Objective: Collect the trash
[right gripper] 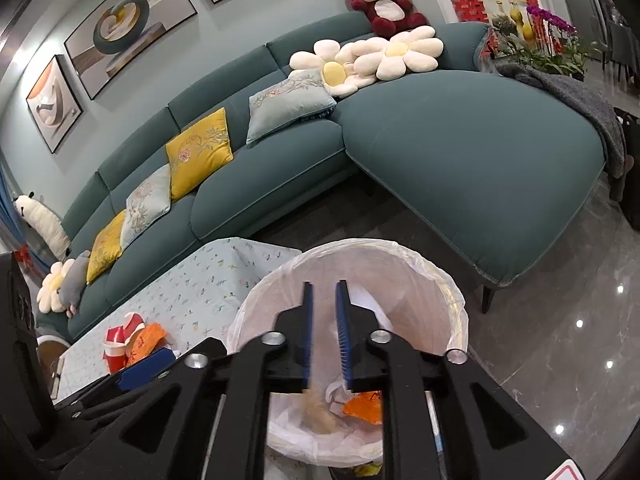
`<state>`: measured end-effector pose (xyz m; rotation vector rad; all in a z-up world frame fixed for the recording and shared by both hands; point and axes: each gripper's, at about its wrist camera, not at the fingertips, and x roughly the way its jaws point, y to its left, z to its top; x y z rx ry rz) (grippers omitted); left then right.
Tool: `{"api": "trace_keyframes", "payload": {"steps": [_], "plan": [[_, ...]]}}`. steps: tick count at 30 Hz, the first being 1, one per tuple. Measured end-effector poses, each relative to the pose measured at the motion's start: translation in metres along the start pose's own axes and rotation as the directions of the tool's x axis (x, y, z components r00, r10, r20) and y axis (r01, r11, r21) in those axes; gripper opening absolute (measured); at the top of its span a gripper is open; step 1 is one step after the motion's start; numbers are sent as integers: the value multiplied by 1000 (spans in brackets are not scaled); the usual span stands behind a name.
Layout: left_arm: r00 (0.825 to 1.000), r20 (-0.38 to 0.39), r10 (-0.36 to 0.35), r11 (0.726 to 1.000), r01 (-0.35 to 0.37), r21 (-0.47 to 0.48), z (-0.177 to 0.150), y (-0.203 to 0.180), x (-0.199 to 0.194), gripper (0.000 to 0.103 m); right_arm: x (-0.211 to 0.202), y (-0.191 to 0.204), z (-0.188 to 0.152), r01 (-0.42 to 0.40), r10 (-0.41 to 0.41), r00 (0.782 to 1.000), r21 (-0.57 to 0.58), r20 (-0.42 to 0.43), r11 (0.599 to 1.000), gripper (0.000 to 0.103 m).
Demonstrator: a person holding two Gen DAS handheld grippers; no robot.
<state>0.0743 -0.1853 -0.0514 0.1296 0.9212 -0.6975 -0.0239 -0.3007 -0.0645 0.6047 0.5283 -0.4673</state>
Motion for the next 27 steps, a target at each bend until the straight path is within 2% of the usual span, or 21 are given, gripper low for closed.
{"api": "trace_keyframes", "payload": {"steps": [5, 9, 27], "plan": [[1000, -10, 18, 1000, -18, -21, -3, 8, 1, 69, 0, 6, -1, 0, 1, 1000, -32, 7, 1000, 32], [999, -6, 38, 999, -38, -37, -7, 15, -2, 69, 1, 12, -2, -2, 2, 1000, -66, 3, 998, 36], [991, -4, 132, 980, -131, -152, -18, 75, -22, 69, 14, 51, -19, -43, 32, 998, -200, -59, 979, 38]]}}
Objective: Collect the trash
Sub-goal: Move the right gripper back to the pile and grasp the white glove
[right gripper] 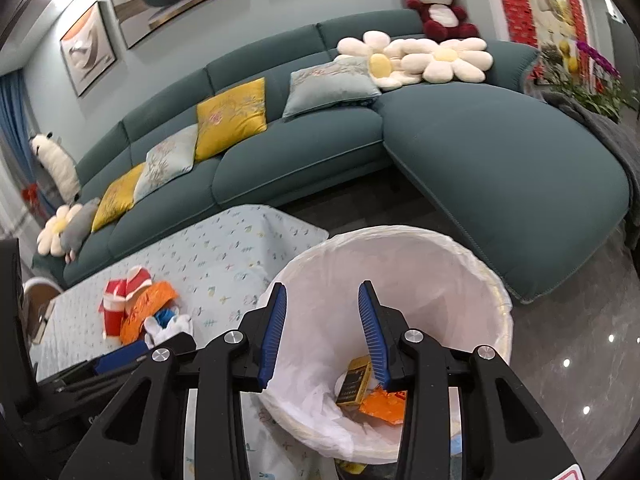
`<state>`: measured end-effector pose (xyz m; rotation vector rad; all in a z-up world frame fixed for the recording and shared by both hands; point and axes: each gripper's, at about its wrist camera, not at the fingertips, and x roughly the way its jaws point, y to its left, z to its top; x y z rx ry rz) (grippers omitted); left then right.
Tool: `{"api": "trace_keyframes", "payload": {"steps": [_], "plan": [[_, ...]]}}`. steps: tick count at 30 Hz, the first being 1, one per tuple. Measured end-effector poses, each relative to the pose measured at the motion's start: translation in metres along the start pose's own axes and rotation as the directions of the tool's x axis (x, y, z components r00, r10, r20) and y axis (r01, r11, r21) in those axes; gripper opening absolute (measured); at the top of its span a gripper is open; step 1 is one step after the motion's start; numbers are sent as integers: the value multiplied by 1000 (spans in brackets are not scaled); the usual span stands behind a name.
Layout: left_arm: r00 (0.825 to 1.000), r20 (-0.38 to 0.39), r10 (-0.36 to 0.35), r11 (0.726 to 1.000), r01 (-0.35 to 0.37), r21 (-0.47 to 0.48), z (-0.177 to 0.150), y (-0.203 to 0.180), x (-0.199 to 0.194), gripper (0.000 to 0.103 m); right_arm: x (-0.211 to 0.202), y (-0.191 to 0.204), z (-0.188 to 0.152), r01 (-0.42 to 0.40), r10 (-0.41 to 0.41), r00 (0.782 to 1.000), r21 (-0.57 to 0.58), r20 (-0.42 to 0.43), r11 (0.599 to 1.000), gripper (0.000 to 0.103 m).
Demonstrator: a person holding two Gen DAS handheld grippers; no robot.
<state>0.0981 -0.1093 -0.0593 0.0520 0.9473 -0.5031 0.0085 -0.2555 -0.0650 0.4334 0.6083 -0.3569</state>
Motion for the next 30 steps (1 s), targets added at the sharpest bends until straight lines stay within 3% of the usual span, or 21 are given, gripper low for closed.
{"api": "trace_keyframes", "payload": {"steps": [6, 14, 22, 30], "plan": [[999, 10, 36, 999, -36, -39, -1, 26, -4, 69, 6, 19, -7, -29, 28, 999, -41, -24, 999, 44], [995, 8, 96, 989, -95, -113, -5, 76, -7, 70, 21, 53, -21, -100, 93, 991, -77, -93, 992, 44], [985, 7, 170, 971, -166, -174, -7, 131, -8, 70, 52, 96, -38, -215, 200, 960, -61, -195, 975, 44], [971, 12, 237, 953, -230, -199, -2, 180, -5, 71, 86, 133, -53, -269, 238, 928, -74, -286, 960, 44]]}}
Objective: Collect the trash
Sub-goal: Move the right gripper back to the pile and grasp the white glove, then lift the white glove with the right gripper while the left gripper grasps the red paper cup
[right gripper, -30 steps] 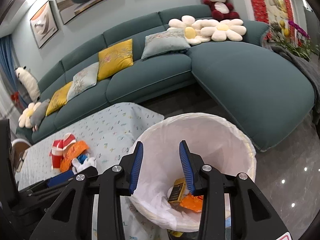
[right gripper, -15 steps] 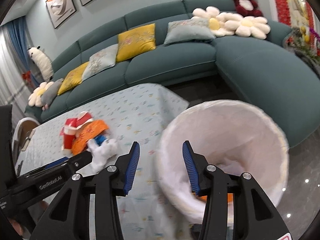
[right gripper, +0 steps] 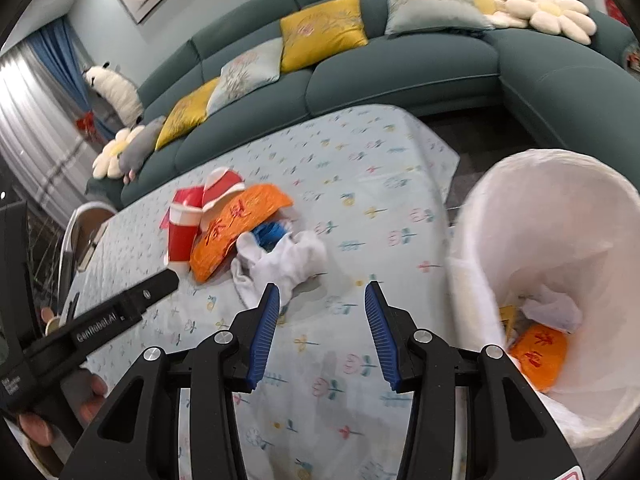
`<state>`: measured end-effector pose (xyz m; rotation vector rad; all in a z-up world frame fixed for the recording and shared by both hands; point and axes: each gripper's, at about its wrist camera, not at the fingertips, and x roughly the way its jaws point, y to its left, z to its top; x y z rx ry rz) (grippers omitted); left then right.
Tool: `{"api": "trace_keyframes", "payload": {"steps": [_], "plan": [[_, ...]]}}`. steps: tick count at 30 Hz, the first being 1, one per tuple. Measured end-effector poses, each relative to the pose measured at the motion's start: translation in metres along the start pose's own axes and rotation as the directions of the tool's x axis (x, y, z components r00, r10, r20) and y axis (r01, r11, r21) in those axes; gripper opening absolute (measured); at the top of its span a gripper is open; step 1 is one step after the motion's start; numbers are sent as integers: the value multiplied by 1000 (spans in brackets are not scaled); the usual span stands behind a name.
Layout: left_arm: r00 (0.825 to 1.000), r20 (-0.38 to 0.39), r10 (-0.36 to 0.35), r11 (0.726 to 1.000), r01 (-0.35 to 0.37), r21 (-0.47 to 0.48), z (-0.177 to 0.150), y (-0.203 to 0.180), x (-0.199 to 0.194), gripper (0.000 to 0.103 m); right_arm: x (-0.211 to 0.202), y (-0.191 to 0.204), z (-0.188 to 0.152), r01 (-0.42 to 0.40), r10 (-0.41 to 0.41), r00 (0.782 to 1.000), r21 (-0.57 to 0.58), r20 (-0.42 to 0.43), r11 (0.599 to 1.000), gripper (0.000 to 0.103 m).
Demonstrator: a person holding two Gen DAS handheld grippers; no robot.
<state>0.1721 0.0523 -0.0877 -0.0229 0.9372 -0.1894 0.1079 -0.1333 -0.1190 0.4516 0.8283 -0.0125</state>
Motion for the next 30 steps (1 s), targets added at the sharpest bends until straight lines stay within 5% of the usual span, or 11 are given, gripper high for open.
{"api": "trace_keyframes", "payload": {"steps": [14, 24, 26, 30], "plan": [[996, 37, 86, 995, -87, 39, 38, 37, 46, 70, 64, 28, 5, -25, 23, 996, -25, -82, 999, 44], [996, -1, 84, 993, -83, 82, 43, 34, 74, 50, 85, 34, 4, -42, 37, 992, -43, -120, 998, 44], [995, -1, 95, 992, -95, 86, 43, 33, 76, 47, 87, 34, 4, -46, 40, 992, -44, -120, 998, 41], [995, -2, 97, 992, -96, 79, 41, 32, 74, 40, 87, 34, 2, -60, 53, 990, -56, -131, 997, 14]]}}
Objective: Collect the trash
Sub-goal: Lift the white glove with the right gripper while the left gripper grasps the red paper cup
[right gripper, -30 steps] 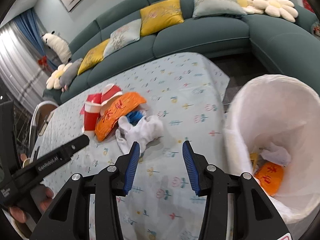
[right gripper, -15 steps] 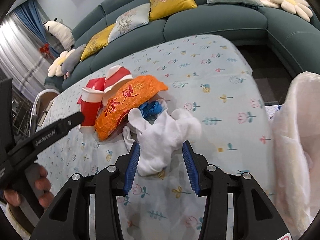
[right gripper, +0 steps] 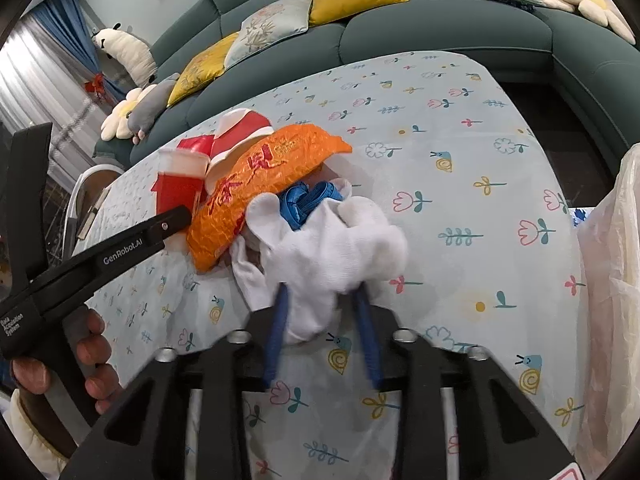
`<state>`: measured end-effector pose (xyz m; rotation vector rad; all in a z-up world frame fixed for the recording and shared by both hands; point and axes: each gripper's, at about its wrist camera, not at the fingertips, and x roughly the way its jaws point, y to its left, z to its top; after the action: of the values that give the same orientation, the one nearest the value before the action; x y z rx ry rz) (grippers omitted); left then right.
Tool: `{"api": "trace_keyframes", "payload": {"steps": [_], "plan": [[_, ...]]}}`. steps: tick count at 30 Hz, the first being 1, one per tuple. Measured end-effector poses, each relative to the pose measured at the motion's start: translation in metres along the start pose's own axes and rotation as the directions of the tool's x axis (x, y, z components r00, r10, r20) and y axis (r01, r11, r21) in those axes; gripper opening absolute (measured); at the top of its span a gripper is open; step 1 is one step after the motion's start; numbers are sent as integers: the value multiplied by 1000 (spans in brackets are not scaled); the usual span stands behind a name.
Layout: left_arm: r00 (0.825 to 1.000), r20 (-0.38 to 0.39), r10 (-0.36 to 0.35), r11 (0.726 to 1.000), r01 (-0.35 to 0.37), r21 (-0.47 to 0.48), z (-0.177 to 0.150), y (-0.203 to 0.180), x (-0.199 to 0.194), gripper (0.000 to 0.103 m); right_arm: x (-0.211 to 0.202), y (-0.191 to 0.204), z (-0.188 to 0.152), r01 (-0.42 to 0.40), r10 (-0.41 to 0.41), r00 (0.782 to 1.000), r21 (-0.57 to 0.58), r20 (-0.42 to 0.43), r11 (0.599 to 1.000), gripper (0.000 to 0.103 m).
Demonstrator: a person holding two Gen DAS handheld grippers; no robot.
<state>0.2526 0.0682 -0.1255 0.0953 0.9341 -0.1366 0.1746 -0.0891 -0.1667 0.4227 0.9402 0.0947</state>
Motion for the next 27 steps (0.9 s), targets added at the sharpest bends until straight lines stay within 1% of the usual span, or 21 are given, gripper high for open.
{"api": "trace_keyframes", "payload": {"steps": [1, 4, 9, 15, 21, 27], "plan": [[1000, 3, 2, 1000, -2, -4, -1, 0, -2, 40, -2, 1, -1, 5, -5, 1000, -7, 6, 1000, 10], [1000, 18, 9, 1000, -9, -6, -4, -4, -11, 40, -9, 4, -2, 14, -13, 999, -34, 31, 999, 6], [999, 36, -2, 1000, 2, -17, -8, -9, -29, 39, -30, 7, 0, 6, -2, 997, -48, 76, 999, 6], [997, 67, -38, 999, 39, -21, -9, -25, -61, 39, -68, 0, 7, -9, 12, 987, -20, 160, 1000, 5], [991, 100, -85, 996, 85, 11, -9, -59, -93, 39, -110, -19, 16, -8, -1, 967, 34, 254, 999, 5], [981, 122, -153, 987, 146, 67, -10, -104, -120, 39, -153, -45, 19, 14, -47, 939, 99, 340, 995, 6]]}}
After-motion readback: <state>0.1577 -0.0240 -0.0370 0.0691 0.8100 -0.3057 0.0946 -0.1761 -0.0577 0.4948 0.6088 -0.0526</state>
